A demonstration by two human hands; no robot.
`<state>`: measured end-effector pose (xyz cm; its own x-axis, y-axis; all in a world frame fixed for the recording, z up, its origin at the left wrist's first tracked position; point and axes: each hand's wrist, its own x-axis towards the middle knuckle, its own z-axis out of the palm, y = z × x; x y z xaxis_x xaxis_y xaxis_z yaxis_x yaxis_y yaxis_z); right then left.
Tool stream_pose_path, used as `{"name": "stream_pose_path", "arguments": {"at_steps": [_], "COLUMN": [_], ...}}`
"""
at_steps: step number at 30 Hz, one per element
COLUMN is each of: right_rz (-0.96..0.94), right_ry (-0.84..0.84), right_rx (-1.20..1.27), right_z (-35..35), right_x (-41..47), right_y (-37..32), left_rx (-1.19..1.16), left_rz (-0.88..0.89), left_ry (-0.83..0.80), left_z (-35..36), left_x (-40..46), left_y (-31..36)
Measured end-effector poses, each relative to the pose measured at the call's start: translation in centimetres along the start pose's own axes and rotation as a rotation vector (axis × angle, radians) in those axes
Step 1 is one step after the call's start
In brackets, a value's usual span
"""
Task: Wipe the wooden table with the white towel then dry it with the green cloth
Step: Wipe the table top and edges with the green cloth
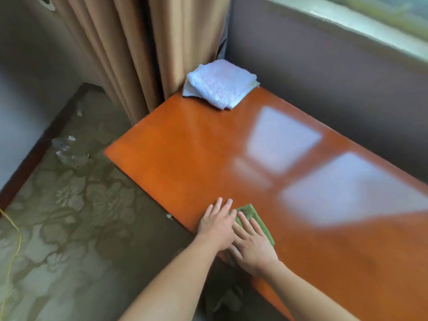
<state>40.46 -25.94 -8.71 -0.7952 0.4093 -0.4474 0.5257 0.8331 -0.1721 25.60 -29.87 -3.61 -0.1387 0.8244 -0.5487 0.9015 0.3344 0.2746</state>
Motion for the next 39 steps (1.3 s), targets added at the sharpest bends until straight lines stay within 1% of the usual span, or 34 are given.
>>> {"name": "stream_pose_path", "arguments": {"at_steps": [2,3,4,6,10,11,12,13,14,15,16,17,18,19,20,24,26,28,30,32,34,36,39], "right_rz": [0.045,0.071,0.107,0.176,0.271,0.256,0.246,0.280,0.368,0.515,0.677,0.850,0.991,1.067,1.093,1.041,1.019,0.993,0.947,0.867,0.791,0.736,0.684], "right_ry": [0.055,0.062,0.030,0.069,0.091,0.105,0.166,0.227,0.322,0.469,0.575,0.573,0.461,0.334,0.264,0.265,0.255,0.271,0.303,0.349,0.390,0.424,0.479], "right_rx": [0.064,0.058,0.072,0.088,0.229,0.320,0.446,0.608,0.753,0.797,0.736,0.646,0.576,0.525,0.498,0.493,0.522,0.560,0.577,0.573,0.616,0.652,0.666], "right_z": [1.2,1.7,2.3,3.8,5.9,5.7,5.4,4.9,4.4,4.2,4.0,3.6,3.2,3.1,3.0,1.4,0.0,-1.7,-3.5,-5.5,-7.8,-10.0,-12.9], "right_x": [-2.3,-3.6,-5.1,-8.0,-13.9,-14.8,-15.3,-15.7,-16.0,-16.1,-16.1,-16.1,-16.3,-16.2,-15.9,-13.6,-12.0,-10.2,-8.2,-6.0,-3.8,-1.5,2.4], "right_y": [1.1,1.4,1.7,2.8,5.0,5.7,6.4,6.8,7.1,7.7,8.3,8.5,8.6,8.5,8.4,7.3,7.3,7.2,6.8,6.1,5.6,5.1,4.4], "left_rx": [0.056,0.076,0.092,0.125,0.117,0.107,0.099,0.098,0.104,0.113,0.120,0.126,0.136,0.158,0.195,0.326,0.328,0.243,0.143,0.075,0.045,0.046,-0.043], "left_rz": [0.042,0.064,0.084,0.130,0.201,0.197,0.185,0.169,0.154,0.141,0.129,0.117,0.104,0.094,0.093,0.124,0.153,0.195,0.261,0.301,0.341,0.346,0.298], "left_ry": [-0.025,-0.035,-0.046,-0.066,-0.109,-0.119,-0.122,-0.119,-0.120,-0.128,-0.139,-0.144,-0.138,-0.119,-0.088,0.024,0.063,0.078,0.038,0.023,0.044,0.035,0.040], "left_z": [0.7,1.2,1.8,3.2,5.7,6.2,6.6,6.8,6.8,6.5,6.1,5.7,5.3,5.0,4.8,4.0,3.3,2.3,0.6,-1.9,-4.8,-7.5,-11.6], "left_x": [0.4,0.5,0.6,0.5,0.0,-0.2,-0.3,-0.5,-0.6,-0.6,-0.5,-0.4,-0.3,-0.2,0.0,1.1,2.1,3.2,4.3,5.7,7.0,8.0,9.2], "left_y": [2.4,3.6,4.9,7.7,13.2,14.2,15.0,15.4,15.7,15.8,15.9,16.0,16.2,16.4,16.5,15.8,14.6,12.9,11.0,9.4,7.7,5.6,1.5]}}
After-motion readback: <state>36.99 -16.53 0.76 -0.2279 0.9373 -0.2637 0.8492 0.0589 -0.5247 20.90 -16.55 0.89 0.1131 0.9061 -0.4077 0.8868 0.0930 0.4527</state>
